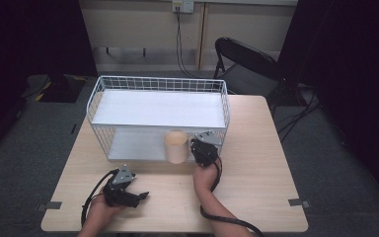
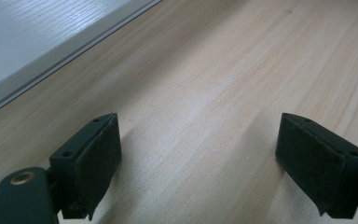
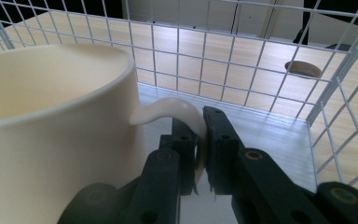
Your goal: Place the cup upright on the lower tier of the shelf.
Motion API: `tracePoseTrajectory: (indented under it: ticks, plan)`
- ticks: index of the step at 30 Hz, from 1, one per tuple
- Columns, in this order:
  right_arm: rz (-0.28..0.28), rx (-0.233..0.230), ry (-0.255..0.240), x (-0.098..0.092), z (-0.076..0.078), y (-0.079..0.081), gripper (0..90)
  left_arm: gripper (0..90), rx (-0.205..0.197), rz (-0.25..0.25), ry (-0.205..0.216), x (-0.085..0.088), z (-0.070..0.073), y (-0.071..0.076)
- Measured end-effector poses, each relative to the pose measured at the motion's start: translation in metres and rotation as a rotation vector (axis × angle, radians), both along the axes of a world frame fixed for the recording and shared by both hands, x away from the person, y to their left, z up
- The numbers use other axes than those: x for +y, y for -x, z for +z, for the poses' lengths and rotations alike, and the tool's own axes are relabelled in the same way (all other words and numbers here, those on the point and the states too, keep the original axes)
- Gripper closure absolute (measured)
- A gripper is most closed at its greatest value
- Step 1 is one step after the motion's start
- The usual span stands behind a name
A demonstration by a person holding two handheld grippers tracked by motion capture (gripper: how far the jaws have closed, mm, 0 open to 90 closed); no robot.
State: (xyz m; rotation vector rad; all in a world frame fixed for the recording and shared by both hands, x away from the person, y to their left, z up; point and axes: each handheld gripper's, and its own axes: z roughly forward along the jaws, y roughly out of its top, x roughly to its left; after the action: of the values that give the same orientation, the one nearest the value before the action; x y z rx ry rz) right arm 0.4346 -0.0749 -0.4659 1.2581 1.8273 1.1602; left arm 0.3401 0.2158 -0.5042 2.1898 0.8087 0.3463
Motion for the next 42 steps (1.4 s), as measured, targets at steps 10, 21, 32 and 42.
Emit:
tracePoseTrajectory:
  ticks: [10, 21, 32, 42]
  plan:
    - [0.081, 0.031, 0.014, -0.007, -0.002, 0.013, 73.9, 13.8, 0.001, 0.001, 0.001, 0.0, 0.0, 0.0]
    - [0.108, 0.074, 0.038, -0.014, -0.003, 0.019, 54.7, 13.8, 0.001, 0.004, 0.002, 0.0, 0.0, 0.0]
    - [0.143, 0.121, 0.028, -0.021, -0.004, 0.034, 44.0, 13.8, 0.001, 0.004, 0.002, 0.0, 0.0, 0.0]
    - [0.208, 0.149, 0.007, -0.022, -0.004, 0.051, 40.9, 13.8, 0.001, 0.005, 0.003, 0.0, 0.0, 0.0]
